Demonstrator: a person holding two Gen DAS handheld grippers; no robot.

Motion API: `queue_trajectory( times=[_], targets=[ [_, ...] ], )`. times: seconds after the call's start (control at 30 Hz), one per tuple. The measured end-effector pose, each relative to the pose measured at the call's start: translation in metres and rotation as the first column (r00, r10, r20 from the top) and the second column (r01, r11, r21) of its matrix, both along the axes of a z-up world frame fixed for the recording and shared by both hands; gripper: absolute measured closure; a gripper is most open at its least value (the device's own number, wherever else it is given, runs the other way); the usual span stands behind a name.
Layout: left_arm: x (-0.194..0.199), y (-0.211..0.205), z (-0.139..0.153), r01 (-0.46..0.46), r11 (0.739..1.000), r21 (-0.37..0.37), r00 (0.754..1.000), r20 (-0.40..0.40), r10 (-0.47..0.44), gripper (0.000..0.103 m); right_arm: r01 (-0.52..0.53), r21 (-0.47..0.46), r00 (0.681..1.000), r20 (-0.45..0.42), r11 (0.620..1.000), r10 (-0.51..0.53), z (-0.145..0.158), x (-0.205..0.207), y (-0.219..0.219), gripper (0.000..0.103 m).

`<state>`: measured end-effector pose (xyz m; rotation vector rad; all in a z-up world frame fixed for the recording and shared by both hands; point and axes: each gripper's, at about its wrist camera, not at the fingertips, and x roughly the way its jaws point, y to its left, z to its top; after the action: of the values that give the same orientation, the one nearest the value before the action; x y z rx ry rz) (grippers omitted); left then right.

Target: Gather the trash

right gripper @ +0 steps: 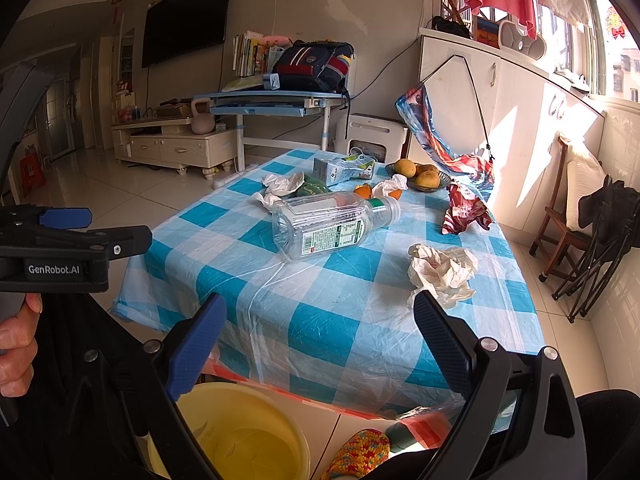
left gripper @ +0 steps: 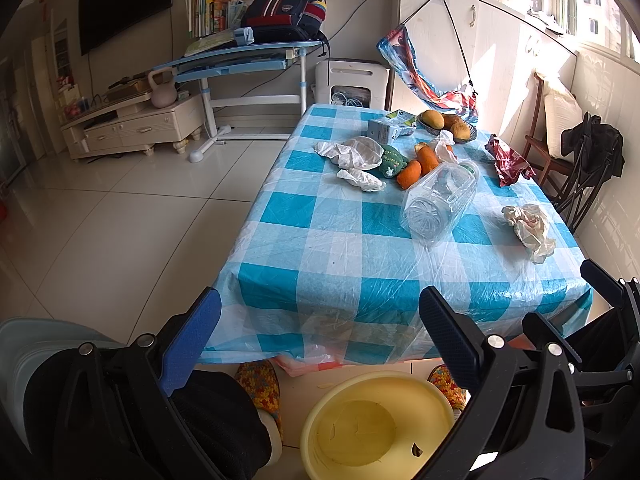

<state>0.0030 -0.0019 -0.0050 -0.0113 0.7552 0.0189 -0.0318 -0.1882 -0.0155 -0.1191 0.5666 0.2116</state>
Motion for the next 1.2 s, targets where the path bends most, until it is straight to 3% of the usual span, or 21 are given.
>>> queue_trajectory(
  times=[1.2],
  targets=[
    [0.0008, -0.0011, -0.0017, -0.001, 1.000, 0.000, 1.000, -0.003, 0.001, 0.007, 0.010, 0.010, 1.000, 0.009, 1.000, -0.010, 0.0032, 0.0008, -0.0054, 0.012]
  ],
)
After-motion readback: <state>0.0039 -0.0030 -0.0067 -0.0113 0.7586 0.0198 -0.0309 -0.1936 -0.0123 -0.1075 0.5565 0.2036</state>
